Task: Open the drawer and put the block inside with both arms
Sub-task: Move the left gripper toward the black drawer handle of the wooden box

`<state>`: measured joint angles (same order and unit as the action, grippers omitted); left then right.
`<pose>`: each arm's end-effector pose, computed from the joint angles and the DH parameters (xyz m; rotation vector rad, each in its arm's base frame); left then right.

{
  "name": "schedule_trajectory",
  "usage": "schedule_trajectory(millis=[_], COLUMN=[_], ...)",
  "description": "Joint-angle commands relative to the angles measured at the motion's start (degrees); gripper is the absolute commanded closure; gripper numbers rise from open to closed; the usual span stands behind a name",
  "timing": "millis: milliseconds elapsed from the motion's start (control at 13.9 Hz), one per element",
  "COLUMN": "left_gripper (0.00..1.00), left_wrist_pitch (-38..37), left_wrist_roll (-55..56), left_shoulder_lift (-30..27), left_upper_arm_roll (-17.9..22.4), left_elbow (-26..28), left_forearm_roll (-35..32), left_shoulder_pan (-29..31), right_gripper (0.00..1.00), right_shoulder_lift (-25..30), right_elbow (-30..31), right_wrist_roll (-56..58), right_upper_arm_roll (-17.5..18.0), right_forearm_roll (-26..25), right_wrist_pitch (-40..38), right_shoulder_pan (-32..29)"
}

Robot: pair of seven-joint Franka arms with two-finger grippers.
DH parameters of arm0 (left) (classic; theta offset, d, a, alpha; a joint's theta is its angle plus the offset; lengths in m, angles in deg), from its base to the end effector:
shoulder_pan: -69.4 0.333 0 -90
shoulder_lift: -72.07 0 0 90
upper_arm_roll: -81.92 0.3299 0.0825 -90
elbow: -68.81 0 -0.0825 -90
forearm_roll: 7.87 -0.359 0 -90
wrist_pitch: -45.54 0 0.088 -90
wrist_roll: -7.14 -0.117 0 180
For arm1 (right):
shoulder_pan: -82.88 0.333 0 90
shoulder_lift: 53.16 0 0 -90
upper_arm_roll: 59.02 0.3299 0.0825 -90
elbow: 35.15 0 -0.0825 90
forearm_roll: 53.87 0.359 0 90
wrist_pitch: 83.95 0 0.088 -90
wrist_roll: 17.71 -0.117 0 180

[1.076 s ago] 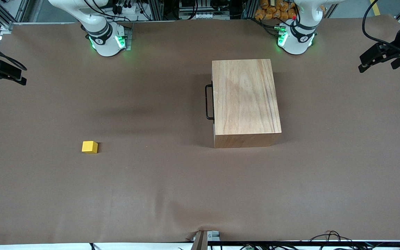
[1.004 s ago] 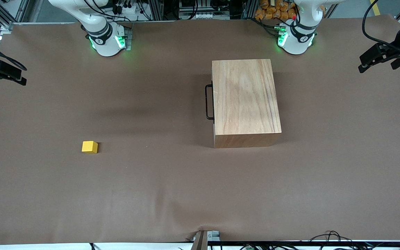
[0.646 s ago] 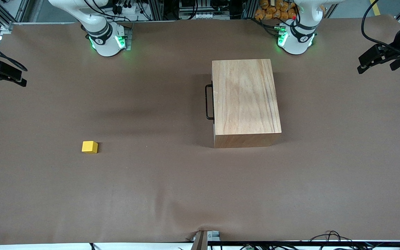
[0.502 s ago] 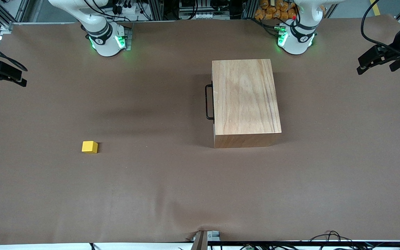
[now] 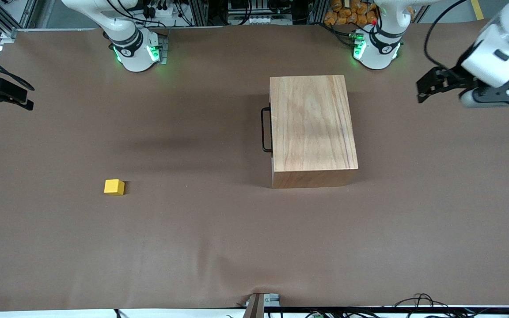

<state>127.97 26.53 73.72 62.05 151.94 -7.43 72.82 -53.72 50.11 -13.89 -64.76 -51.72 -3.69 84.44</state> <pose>0.5037 -0.1464 0.6556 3.1354 0.0790 -0.0670 0.5130 -0.0323 0.6457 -3.0952 0.0027 0.1459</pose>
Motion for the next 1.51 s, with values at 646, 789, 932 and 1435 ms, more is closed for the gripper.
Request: schedule_trajectory(millis=[646, 789, 932, 1435], left_gripper=[0.00, 0.00, 0.00, 0.00], left_wrist_pitch=[3.98, 4.06, 4.41, 8.37], left_wrist_roll=[37.54, 41.06, 42.21, 46.17], left_shoulder_lift=[25.14, 29.27, 32.70, 40.18], left_upper_arm_roll=[5.86, 14.46, 21.42, 26.10], left_elbow=[-20.27, -24.22, -27.22, -27.23], left_forearm_roll=[-9.14, -9.14, -8.88, -8.79], left_shoulder_pan=[-38.88, -48.63, -55.51, -62.30], right_gripper=[0.00, 0.00, 0.00, 0.00], right_shoulder_lift=[-0.94, -0.94, -0.94, -0.94], right_elbow=[-0.62, -0.80, -0.80, -1.06], right_wrist_roll=[-0.31, -0.13, -0.04, 0.04], right_upper_arm_roll=[0.91, 0.91, 0.91, 0.82], right_forearm_roll=[-0.22, -0.23, -0.14, -0.40], right_wrist_pitch=[-0.02, -0.02, -0.02, -0.11], right_shoulder_pan=[-0.51, -0.60, -0.68, -0.86])
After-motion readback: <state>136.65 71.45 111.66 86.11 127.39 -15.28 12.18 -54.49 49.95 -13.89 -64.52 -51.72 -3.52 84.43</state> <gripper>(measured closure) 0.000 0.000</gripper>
